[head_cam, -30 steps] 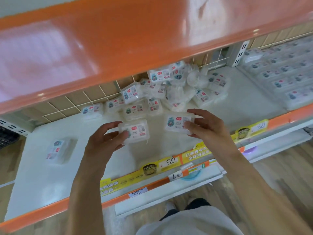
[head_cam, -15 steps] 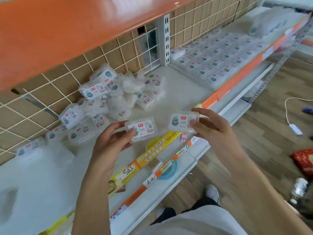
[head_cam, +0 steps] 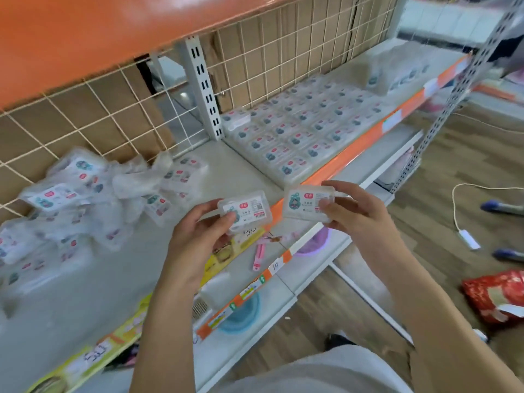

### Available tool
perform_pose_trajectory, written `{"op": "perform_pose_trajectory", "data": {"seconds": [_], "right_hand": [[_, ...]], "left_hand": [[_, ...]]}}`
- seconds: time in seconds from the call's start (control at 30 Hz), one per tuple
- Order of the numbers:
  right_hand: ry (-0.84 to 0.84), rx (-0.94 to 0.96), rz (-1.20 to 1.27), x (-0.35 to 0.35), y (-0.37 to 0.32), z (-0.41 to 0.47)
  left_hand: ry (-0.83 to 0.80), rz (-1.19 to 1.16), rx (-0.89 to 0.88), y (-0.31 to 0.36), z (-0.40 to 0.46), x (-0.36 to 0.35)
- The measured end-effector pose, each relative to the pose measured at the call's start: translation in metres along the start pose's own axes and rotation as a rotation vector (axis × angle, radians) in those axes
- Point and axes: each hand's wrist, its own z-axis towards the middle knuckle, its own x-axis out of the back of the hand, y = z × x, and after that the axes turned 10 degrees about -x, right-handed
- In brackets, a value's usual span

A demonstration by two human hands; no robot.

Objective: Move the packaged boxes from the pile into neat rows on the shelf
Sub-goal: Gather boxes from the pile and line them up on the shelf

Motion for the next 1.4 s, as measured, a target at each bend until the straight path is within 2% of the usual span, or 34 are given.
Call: {"op": "perform_pose_trajectory", "data": {"seconds": [0.2, 0.37, 0.67, 0.93, 1.4], "right_hand": [[-0.136, -0.011, -0.101, 0.059, -0.031, 0.055], [-0.180, -0.049, -0.099, 0.083, -0.044, 0.092], [-0.285, -0.060, -0.092, 0.071, -0.056, 0.156], [-0.258, -0.071, -0.031, 0.072, -0.069, 0.195], [-0.398, -0.055, -0.119, 0.054, -0.109, 0.286]], "left_hand": [[0.141, -0.053, -0.001, -0.006, 0.010, -0.076], [0.214, -0.029, 0.031, -0.011, 0.020, -0.106], [0.391, -0.068, 0.021, -0.008, 0.081, -0.115], [0.402, -0.053, -0.007, -0.014, 0.148, -0.119], [0.571, -0.061, -0.019, -0.012, 0.201, -0.140]]}}
